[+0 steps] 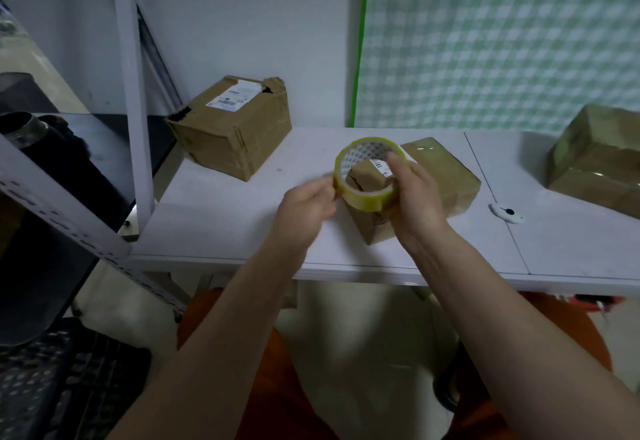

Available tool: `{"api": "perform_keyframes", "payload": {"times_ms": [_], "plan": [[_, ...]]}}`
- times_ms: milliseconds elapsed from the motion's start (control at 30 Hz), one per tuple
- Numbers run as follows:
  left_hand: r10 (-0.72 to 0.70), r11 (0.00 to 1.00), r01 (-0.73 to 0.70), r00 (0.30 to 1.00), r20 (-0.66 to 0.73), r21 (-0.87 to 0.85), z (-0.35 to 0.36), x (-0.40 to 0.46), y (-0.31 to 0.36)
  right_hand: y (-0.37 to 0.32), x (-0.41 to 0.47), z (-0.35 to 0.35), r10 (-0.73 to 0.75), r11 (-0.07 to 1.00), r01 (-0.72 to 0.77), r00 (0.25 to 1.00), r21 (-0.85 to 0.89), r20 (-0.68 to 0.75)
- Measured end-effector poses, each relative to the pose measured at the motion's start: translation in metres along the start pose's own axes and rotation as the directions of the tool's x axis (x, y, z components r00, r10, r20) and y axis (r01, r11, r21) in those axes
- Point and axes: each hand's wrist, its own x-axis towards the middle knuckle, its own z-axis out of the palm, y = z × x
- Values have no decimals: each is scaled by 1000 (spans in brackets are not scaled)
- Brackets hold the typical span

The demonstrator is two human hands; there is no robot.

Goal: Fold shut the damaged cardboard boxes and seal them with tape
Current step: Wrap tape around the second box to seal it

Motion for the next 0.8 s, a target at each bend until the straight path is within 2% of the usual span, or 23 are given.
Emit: {"api": "perform_keyframes", "payload": {"times_ms": [67, 167, 300, 367, 467, 533, 667, 733, 800], "plan": [[175, 976, -181, 983, 54, 123, 16, -6, -6, -3, -1, -2, 60, 987, -57, 998, 152, -17], [289, 910, -273, 957, -3, 313, 33, -10, -17, -7, -5, -2, 122, 963, -100, 990, 249, -71], [549, 710, -451, 836, -24, 540, 49, -17, -19, -6, -11, -2, 208, 923, -167, 975, 346, -84], [605, 671, -482, 795, -40, 563, 52, -17, -17, -6, -14, -3, 213, 913, -175, 975, 368, -67], [633, 699, -502, 766, -114, 509, 52, -16, -14, -10, -17, -7, 205, 912, -172, 977, 372, -52], [614, 750, -511, 774, -154, 421, 51, -14, -10, -12, -19, -10, 205, 917, -167, 976, 363, -69], [412, 911, -405, 890, -197, 77, 48, -10, 4, -14, -22, -15, 228, 918, -196, 972, 343, -55], [393, 919, -391, 902, -182, 45, 45, -8, 8, -14, -23, -17, 250, 904, -223, 968, 365, -29], [443, 896, -438, 880, -173, 65, 44, -7, 8, -14, -24, -18, 276, 890, -246, 961, 383, -24]]}}
